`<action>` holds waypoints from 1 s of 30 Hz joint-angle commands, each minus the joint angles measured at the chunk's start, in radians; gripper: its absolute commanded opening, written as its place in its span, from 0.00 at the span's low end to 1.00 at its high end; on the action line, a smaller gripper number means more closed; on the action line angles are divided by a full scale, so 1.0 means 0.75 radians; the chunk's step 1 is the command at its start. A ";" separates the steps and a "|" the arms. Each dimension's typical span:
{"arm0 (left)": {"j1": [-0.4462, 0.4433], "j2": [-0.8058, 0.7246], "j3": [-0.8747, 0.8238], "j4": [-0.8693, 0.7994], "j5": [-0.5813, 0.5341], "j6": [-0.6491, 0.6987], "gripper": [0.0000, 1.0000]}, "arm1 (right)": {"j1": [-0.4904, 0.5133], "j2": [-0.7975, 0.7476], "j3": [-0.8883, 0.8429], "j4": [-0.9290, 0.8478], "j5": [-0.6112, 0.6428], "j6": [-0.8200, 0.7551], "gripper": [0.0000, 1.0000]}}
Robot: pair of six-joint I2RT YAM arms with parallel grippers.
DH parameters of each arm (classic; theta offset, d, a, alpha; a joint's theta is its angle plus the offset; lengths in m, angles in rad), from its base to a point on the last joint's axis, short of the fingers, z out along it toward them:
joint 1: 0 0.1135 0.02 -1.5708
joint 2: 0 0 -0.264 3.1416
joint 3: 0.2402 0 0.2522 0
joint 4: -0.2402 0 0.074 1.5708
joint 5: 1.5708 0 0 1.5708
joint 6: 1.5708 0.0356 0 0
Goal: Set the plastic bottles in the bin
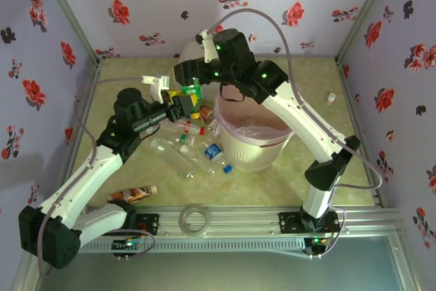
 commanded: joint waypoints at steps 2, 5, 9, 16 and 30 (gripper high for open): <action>-0.008 -0.045 -0.016 0.088 0.030 0.040 0.00 | -0.024 0.049 0.047 -0.048 -0.052 0.064 0.92; -0.008 -0.037 -0.016 0.088 0.030 0.038 0.00 | -0.024 0.058 0.035 -0.024 -0.107 0.072 0.86; -0.008 -0.029 -0.016 0.094 0.031 0.035 0.00 | -0.024 0.059 0.020 -0.016 -0.148 0.054 0.68; -0.008 -0.031 -0.018 0.073 0.014 0.031 0.00 | -0.035 0.025 -0.047 0.063 -0.135 0.052 0.55; 0.010 -0.089 0.030 -0.352 -0.179 -0.040 1.00 | -0.103 0.017 0.101 0.125 -0.075 -0.042 0.50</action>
